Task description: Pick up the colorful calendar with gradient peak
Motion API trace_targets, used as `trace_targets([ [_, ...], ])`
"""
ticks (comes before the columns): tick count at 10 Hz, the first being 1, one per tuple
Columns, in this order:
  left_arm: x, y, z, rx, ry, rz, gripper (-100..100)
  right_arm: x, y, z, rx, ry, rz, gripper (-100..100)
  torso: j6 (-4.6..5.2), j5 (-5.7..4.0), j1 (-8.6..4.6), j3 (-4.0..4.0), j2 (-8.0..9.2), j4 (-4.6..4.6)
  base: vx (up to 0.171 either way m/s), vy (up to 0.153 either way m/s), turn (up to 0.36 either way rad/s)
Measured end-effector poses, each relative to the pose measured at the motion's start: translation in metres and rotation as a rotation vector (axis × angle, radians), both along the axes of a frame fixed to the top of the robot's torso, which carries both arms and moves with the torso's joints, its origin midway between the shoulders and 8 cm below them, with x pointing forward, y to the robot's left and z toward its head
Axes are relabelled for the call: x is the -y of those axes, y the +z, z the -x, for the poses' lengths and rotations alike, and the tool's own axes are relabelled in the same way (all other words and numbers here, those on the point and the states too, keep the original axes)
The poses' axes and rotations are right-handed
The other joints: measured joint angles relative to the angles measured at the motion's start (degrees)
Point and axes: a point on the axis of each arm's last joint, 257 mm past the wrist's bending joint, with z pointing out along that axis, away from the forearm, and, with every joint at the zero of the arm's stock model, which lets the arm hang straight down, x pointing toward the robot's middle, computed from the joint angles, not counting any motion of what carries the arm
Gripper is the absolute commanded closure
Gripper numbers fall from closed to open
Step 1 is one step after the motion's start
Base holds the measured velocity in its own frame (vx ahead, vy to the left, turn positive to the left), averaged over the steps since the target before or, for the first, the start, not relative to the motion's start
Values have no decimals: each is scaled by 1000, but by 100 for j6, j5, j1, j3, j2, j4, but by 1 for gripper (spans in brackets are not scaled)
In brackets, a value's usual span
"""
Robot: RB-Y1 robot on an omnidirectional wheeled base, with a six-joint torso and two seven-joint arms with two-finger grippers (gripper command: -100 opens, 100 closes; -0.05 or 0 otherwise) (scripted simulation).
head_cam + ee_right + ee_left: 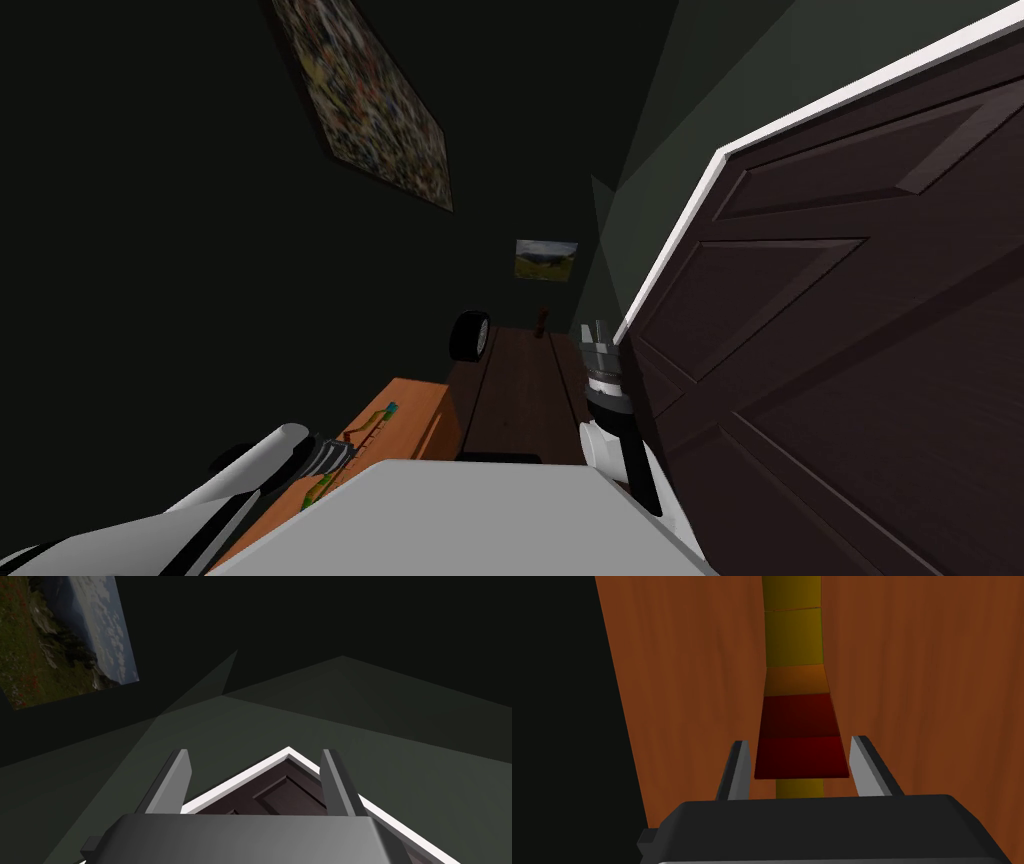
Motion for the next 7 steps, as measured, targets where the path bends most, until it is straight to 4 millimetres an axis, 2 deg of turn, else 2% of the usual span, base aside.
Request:
trace_targets([
  [3,0,0,0,1,1,1,100,0,0,0,0,0,0,0,0,-1,-4,-7,-10,-4,0,0,0],
  [4,0,0,0,1,1,1,0,0,0,0,0,0,0,0,0,-1,-3,-7,-11,-4,0,0,0],
  [5,0,0,0,1,1,1,100,0,0,0,0,0,0,0,0,-1,-3,-7,-11,-4,68,-52,173],
  [7,-6,7,1,0,-22,0,100,0,0,0,0,0,0,0,-9,-9,-33,-24,-41,-10,89,-72,153],
])
